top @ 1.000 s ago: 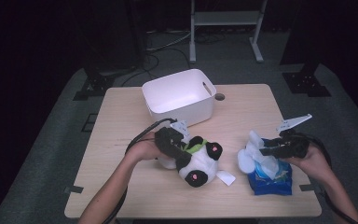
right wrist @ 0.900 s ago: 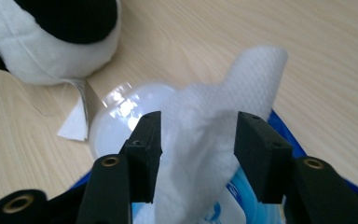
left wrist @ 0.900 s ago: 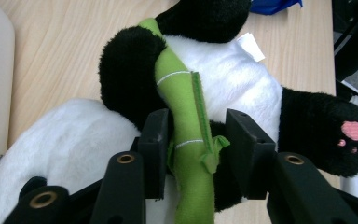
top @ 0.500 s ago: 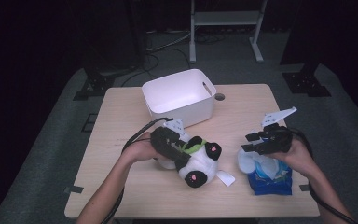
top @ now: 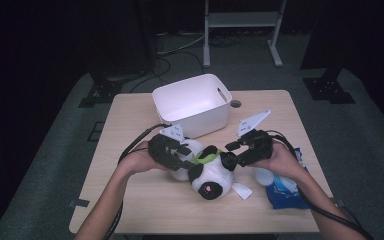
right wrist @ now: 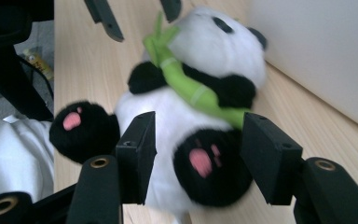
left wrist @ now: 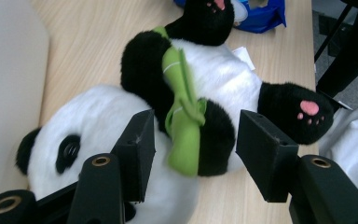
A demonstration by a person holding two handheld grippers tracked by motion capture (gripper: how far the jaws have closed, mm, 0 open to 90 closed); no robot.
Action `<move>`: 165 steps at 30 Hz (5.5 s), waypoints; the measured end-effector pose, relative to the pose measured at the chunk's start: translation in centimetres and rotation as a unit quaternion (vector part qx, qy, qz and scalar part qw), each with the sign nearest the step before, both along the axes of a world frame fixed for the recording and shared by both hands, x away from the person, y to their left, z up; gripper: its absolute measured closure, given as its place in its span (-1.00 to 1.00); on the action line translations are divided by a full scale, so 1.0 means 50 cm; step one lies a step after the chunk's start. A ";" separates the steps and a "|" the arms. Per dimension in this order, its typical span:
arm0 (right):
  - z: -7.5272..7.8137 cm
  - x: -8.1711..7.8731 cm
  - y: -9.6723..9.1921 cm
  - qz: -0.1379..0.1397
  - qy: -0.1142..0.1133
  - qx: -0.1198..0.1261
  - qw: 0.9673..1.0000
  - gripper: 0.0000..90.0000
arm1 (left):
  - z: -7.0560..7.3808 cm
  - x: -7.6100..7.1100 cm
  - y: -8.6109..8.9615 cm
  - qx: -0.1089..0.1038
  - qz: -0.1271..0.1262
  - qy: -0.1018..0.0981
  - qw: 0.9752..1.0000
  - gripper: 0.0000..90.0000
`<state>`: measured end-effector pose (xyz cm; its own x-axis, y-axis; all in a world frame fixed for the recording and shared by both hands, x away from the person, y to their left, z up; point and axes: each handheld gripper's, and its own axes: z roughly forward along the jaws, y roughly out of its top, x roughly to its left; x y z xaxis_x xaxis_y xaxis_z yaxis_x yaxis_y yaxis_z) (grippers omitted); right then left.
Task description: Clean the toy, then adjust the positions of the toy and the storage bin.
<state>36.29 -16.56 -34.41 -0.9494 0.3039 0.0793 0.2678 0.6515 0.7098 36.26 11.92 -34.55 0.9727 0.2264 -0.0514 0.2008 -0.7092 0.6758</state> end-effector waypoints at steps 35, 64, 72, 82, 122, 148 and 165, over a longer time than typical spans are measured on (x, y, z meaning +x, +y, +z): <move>-0.051 0.009 0.184 0.148 0.015 -0.101 0.984 0.38 | -0.022 -0.013 0.118 -0.006 0.060 -0.005 0.998 -0.18; -0.017 0.036 0.155 0.086 0.040 -0.062 0.994 -0.12 | -0.050 -0.019 0.114 -0.005 0.056 0.001 0.998 -0.27; -0.044 0.044 0.190 0.075 0.035 -0.101 0.991 -0.10 | -0.050 -0.017 0.119 -0.003 0.056 -0.002 0.998 -0.27; -0.053 0.042 0.210 0.109 0.016 -0.120 0.987 0.30 | -0.050 -0.019 0.133 -0.008 0.067 -0.007 0.998 -0.29; 0.008 0.100 0.134 0.106 0.012 -0.051 0.993 -0.04 | -0.082 -0.027 0.176 -0.026 0.104 -0.009 0.994 -0.42; 0.052 0.166 0.101 0.059 -0.003 -0.038 0.998 -0.24 | -0.070 -0.031 0.213 -0.042 0.129 -0.030 0.990 -0.63; 0.085 0.226 0.113 0.047 -0.026 -0.041 0.998 -0.23 | -0.072 -0.029 0.216 -0.039 0.135 -0.027 0.990 -0.63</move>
